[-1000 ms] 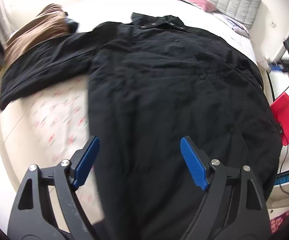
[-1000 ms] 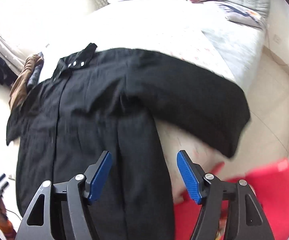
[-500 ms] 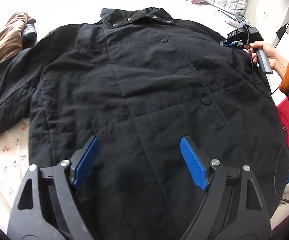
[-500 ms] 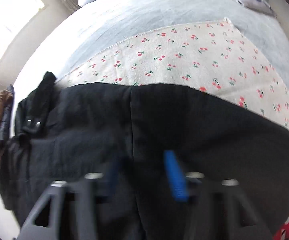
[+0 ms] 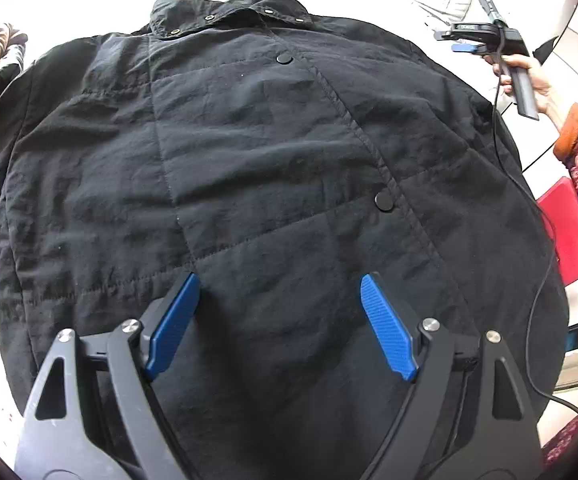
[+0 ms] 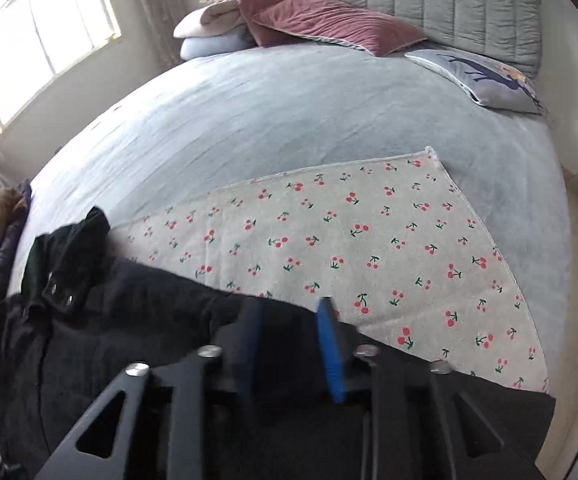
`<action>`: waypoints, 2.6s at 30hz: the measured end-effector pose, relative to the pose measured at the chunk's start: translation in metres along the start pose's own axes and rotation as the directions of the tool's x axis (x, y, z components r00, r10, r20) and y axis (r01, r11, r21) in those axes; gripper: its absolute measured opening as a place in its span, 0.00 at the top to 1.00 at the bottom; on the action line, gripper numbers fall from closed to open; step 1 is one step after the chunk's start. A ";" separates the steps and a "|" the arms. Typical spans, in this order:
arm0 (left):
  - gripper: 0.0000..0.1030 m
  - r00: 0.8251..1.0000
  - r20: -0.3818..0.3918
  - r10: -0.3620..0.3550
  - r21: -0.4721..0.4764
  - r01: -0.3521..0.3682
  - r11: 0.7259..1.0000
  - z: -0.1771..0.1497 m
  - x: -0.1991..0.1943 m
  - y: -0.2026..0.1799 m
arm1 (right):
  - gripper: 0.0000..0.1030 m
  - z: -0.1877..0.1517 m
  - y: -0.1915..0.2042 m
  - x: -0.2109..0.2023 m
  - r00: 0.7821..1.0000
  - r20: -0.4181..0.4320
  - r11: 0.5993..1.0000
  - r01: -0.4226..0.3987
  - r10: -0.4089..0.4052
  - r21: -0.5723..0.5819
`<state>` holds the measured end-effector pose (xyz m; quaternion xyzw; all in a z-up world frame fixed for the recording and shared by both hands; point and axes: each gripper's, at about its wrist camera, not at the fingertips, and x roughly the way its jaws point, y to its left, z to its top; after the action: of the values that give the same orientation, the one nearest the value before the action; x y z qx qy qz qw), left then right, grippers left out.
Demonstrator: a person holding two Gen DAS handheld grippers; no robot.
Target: Fold large clothes
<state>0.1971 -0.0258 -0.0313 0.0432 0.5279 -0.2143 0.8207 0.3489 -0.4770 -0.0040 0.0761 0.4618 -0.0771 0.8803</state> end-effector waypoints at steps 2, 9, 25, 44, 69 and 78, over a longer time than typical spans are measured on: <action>0.19 1.000 -0.006 0.006 -0.010 -0.006 1.000 0.001 0.001 0.000 | 0.29 -0.005 0.001 -0.002 1.000 -0.023 0.996 -0.006 0.004 -0.086; 0.19 1.000 -0.001 0.002 -0.049 -0.002 0.999 -0.006 -0.001 0.007 | 0.27 -0.047 0.032 0.060 0.952 -0.288 0.993 -0.113 0.103 -0.020; 0.19 1.000 -0.007 -0.024 -0.059 0.024 0.998 -0.001 -0.004 0.014 | 1.00 -0.010 0.049 0.052 0.976 -0.076 0.978 0.198 -0.203 -0.062; 0.19 1.000 0.024 0.007 -0.070 -0.005 0.998 -0.005 -0.021 0.007 | 0.36 -0.184 -0.130 -0.093 0.978 -0.071 0.792 -0.116 0.197 0.600; 0.45 0.983 0.108 -0.147 0.060 0.141 0.988 0.124 0.043 -0.114 | 0.84 -0.222 -0.203 -0.065 0.929 0.365 0.347 -0.323 -0.061 0.880; 0.84 0.905 0.142 -0.401 0.002 0.405 0.914 0.199 0.140 -0.205 | 0.92 -0.121 -0.204 -0.124 0.866 0.495 0.637 -0.342 -0.071 0.691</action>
<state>0.3332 -0.3130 -0.0363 -0.0929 0.4698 -0.3744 0.7940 0.1407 -0.6435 0.0177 0.4521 0.1465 -0.2108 0.8542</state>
